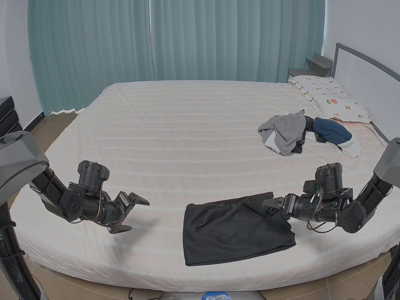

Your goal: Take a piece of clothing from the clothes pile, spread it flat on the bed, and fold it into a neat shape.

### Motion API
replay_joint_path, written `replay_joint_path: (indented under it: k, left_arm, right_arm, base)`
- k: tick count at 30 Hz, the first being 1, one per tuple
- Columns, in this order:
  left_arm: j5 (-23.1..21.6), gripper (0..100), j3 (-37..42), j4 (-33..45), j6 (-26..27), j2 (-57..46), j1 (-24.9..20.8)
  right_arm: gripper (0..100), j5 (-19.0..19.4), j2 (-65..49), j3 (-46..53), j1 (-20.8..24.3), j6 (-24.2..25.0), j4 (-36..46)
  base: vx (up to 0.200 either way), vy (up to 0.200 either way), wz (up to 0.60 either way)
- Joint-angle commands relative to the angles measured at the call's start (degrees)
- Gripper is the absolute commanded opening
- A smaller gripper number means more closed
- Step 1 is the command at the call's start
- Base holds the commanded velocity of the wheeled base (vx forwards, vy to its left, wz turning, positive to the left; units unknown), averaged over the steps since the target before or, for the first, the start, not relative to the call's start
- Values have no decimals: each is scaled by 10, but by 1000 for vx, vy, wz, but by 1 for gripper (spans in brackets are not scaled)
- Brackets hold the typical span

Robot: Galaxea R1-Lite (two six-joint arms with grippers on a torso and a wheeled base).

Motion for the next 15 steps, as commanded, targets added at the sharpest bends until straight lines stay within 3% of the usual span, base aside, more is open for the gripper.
replay_joint_path:
  k: [1, 15]
  left_arm:
    - [1, 100, 2, -1, -1, 1, 0]
    - [1, 100, 2, -1, -1, 1, -1]
  right_arm:
    - [100, 6, 71, -61, 43, 66, 2]
    - [100, 2, 148, -114, 51, 74, -3]
  base:
    - [0, 0, 0]
    - [0, 0, 0]
